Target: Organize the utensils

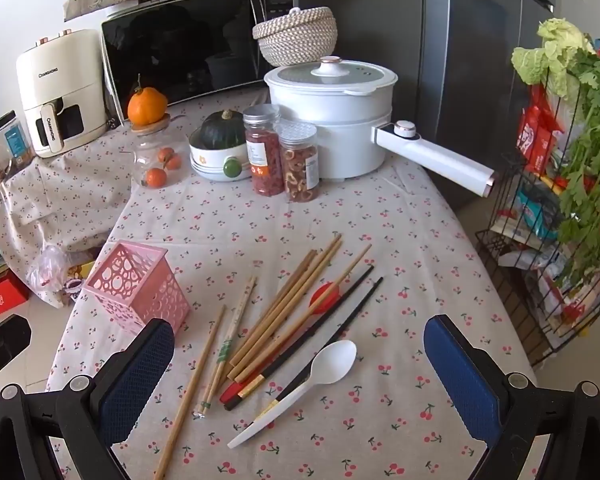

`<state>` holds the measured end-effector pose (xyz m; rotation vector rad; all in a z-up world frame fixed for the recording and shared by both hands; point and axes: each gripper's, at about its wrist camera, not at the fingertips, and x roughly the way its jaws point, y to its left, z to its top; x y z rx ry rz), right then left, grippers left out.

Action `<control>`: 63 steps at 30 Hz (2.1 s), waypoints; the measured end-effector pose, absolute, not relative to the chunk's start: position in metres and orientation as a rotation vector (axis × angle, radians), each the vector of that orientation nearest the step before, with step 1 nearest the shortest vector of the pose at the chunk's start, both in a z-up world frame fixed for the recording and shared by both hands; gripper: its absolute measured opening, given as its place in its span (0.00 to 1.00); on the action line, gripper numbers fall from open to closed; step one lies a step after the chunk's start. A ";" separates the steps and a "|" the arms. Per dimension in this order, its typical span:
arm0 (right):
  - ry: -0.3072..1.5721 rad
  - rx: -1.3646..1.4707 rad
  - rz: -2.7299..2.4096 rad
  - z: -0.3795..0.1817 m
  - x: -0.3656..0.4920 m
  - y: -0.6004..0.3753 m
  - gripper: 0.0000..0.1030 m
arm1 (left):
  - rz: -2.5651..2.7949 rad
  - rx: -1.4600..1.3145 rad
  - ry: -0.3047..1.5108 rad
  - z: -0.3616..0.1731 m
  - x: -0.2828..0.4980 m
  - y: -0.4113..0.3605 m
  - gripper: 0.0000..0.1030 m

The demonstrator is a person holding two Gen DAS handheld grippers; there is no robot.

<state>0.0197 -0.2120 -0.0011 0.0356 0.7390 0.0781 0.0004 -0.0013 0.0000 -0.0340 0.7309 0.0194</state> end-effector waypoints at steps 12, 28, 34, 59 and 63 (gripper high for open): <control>0.738 0.025 0.089 0.002 0.017 -0.219 1.00 | 0.015 -0.027 0.718 0.001 -0.007 -0.015 1.00; 0.762 0.041 0.073 -0.006 0.021 -0.214 1.00 | 0.005 -0.036 0.729 -0.002 -0.004 -0.006 1.00; 0.761 0.042 0.074 -0.006 0.021 -0.215 1.00 | 0.003 -0.037 0.728 -0.004 -0.005 -0.007 1.00; 0.763 0.043 0.074 -0.006 0.021 -0.214 1.00 | 0.001 -0.041 0.730 -0.003 -0.004 -0.005 1.00; 0.764 0.042 0.075 -0.006 0.021 -0.214 1.00 | 0.000 -0.041 0.731 -0.003 -0.004 -0.004 1.00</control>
